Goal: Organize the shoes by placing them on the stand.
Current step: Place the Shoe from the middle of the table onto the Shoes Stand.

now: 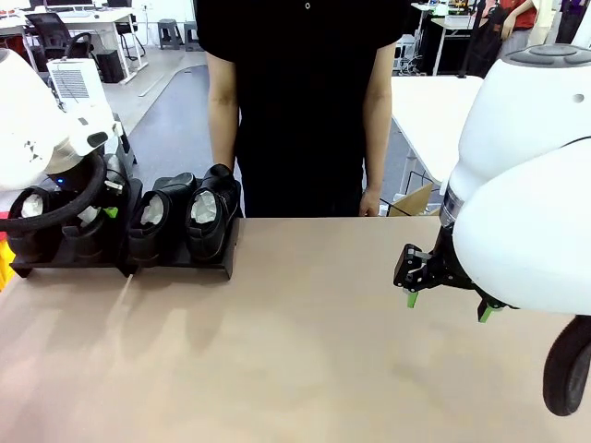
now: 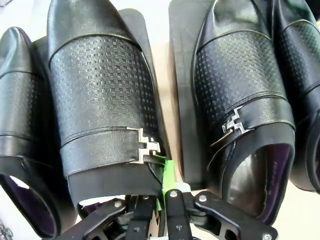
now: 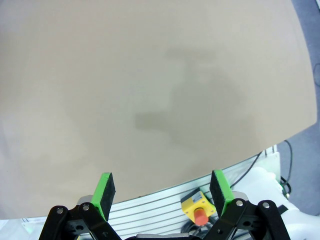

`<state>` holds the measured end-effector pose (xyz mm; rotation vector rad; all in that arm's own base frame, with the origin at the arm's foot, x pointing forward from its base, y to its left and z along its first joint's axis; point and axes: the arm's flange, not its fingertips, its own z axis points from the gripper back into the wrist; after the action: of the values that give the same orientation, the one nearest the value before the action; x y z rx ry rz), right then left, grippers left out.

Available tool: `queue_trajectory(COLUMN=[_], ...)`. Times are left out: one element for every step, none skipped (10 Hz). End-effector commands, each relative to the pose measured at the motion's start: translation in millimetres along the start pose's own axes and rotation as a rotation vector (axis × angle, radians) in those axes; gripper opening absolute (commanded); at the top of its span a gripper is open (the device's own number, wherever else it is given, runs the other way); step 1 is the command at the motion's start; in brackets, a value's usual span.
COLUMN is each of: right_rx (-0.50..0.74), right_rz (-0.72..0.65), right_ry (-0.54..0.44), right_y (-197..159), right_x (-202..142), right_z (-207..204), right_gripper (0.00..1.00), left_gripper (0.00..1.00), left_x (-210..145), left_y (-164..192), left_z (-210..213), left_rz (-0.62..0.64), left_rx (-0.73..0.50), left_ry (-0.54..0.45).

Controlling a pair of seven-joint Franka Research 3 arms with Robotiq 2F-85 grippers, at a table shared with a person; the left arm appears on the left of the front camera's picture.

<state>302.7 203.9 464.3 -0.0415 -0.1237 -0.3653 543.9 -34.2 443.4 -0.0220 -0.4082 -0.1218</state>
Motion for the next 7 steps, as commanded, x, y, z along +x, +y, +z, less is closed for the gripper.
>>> queue_trajectory(right_rx=[-0.003,-0.003,-0.003,-0.003,-0.003,-0.003,-0.003], right_rz=[0.022,0.022,0.022,0.022,0.022,0.022,0.022], right_ry=[0.001,0.001,0.001,0.001,0.001,0.001,0.001], right_y=[-0.2,-0.2,-0.2,-0.2,-0.2,-0.2,-0.2], right_x=[4.8,4.8,4.8,4.8,4.8,4.8,4.8], right_z=[4.1,4.1,4.1,4.1,4.1,4.1,4.1], right_gripper=[1.0,1.0,1.0,1.0,1.0,1.0,1.0], left_gripper=[0.0,0.0,0.09,0.28,0.47,0.66,0.85], left_x=[0.3,-0.4,-1.4,-2.5,-3.4,-3.4,-3.2], left_y=[3.0,2.9,2.7,3.2,4.0,4.3,5.1], left_z=[-0.6,-1.5,-1.3,-2.4,-4.2,-3.7,-2.5], left_rz=[0.021,0.026,0.029,0.034,0.034,0.035,0.03], left_rx=[0.022,0.026,0.027,0.025,0.03,0.036,0.045], left_ry=[-0.029,-0.017,-0.007,-0.009,-0.015,-0.022,-0.027])
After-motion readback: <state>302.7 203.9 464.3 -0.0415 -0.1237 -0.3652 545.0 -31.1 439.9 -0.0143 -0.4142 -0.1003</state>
